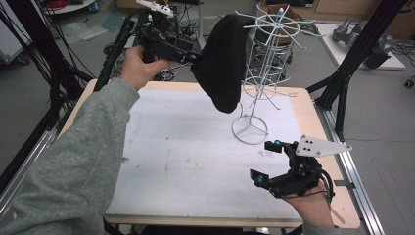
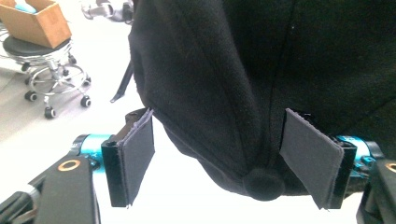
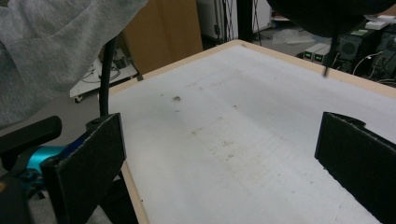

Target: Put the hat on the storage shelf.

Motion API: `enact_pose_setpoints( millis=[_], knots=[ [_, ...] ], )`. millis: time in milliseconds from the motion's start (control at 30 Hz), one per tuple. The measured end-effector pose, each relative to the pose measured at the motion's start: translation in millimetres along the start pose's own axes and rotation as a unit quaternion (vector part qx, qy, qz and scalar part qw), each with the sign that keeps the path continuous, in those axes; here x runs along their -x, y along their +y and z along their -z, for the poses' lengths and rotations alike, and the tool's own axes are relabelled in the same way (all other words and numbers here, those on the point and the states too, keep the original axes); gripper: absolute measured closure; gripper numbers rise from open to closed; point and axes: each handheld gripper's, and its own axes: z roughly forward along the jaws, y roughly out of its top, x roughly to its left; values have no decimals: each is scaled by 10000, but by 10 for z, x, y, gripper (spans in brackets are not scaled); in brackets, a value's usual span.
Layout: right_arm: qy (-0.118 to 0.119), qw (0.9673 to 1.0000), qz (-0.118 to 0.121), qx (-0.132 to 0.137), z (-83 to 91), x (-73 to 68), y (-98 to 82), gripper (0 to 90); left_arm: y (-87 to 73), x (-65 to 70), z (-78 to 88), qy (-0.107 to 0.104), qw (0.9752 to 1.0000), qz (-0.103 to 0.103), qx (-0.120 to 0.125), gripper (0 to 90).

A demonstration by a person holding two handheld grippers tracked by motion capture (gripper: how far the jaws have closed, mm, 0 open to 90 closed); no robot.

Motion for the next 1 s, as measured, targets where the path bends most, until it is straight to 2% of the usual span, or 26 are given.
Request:
enact_pose_setpoints(
  millis=[133,200,400,433,467,500,600,700,867,933,967,1000],
  knots=[
    [-15,10000,-10,17,5,5,-1,8,-1,43,64,-94,9999,10,57,219],
    [-23,10000,9,18,7,12,-1,8,6,91,157,-159,9998,-20,130,195],
    [-1,10000,2,12,0,-5,5,8,-14,186,341,-134,9996,-55,233,169],
    [-1,10000,4,6,-3,-8,9,8,-59,225,415,-62,9994,-109,335,169],
    [9,10000,12,12,-6,-5,9,8,-59,225,415,-62,9994,-109,335,169],
    [11,10000,11,14,-7,-3,10,8,-121,251,486,-79,9991,-118,393,169],
    [9,10000,5,24,-2,2,17,8,-180,268,560,-76,9991,-87,397,161],
    [-67,10000,22,42,13,27,37,8,-313,304,712,-92,9988,-63,468,161],
    [-137,9999,22,87,36,76,48,8,-470,349,861,-100,9985,5,545,161],
    [-178,9997,-27,135,55,112,52,8,-558,378,935,-65,9984,20,569,158],
    [-194,9997,-39,160,63,130,55,8,-653,412,1012,7,9982,9,606,160],
    [-215,9996,-16,176,69,144,57,8,-653,412,1012,7,9982,9,606,160]
  ],
)
